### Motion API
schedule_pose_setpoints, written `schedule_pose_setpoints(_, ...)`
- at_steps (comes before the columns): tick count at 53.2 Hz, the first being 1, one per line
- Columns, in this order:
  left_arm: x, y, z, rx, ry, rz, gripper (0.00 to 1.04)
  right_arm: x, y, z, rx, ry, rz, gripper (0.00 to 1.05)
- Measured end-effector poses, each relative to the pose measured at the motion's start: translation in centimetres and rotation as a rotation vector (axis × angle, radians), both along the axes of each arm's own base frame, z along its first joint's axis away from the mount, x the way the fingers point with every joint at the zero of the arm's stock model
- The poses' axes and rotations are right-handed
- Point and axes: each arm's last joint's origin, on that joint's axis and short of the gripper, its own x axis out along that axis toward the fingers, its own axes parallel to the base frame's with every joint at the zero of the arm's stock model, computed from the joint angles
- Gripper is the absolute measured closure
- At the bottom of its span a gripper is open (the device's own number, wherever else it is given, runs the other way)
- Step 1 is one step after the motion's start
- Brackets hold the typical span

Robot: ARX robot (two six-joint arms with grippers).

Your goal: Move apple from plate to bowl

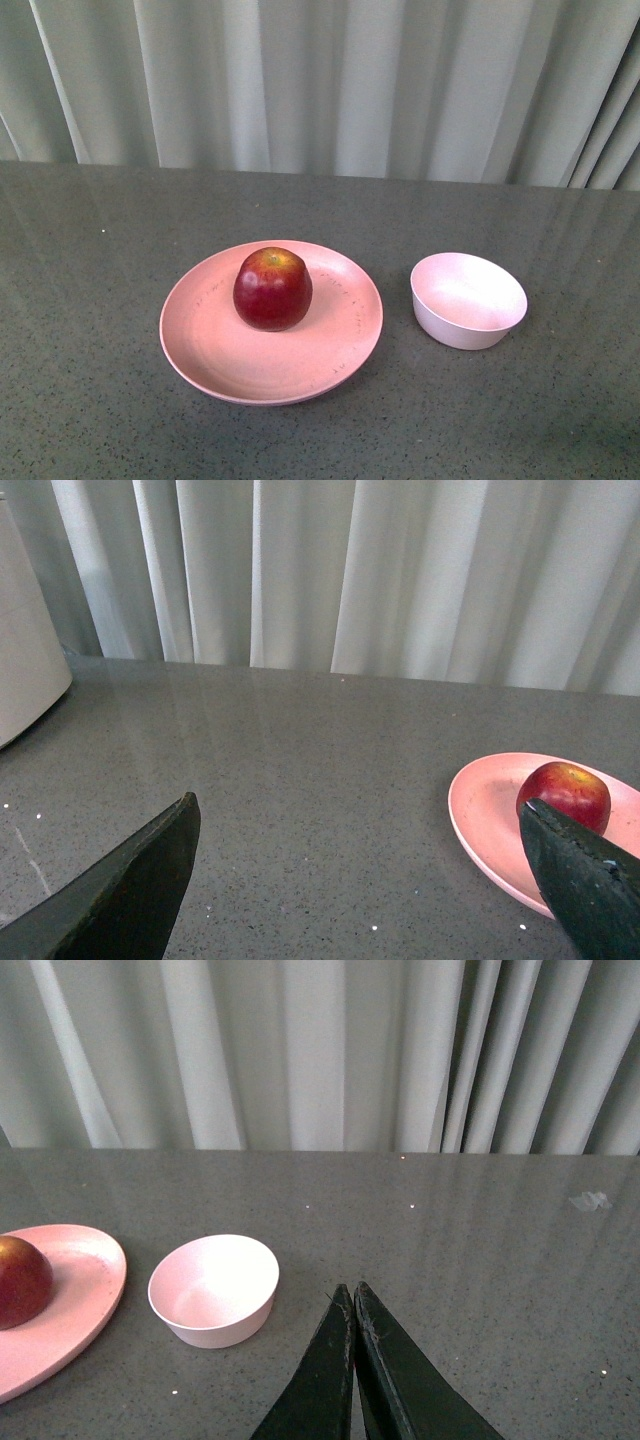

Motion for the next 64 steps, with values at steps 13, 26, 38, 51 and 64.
schedule_pose_setpoints(13,0.0,0.0,0.0,0.000,0.000,0.000,0.09,-0.8,0.0,0.2,0.000,-0.005,0.000,1.03)
schedule_pose_setpoints(26,0.0,0.0,0.0,0.000,0.000,0.000,0.09,-1.4,0.0,0.2,0.000,-0.008,0.000,1.03)
schedule_pose_setpoints(38,0.0,0.0,0.0,0.000,0.000,0.000,0.09,-1.9,0.0,0.2,0.000,-0.007,0.000,1.03)
schedule_pose_setpoints(51,0.0,0.0,0.0,0.000,0.000,0.000,0.09,-3.2,0.0,-0.3,0.000,0.016,0.000,1.03)
schedule_pose_setpoints(64,0.0,0.0,0.0,0.000,0.000,0.000,0.09,-3.4,0.0,-0.1,-0.001,-0.002,0.000,0.80)
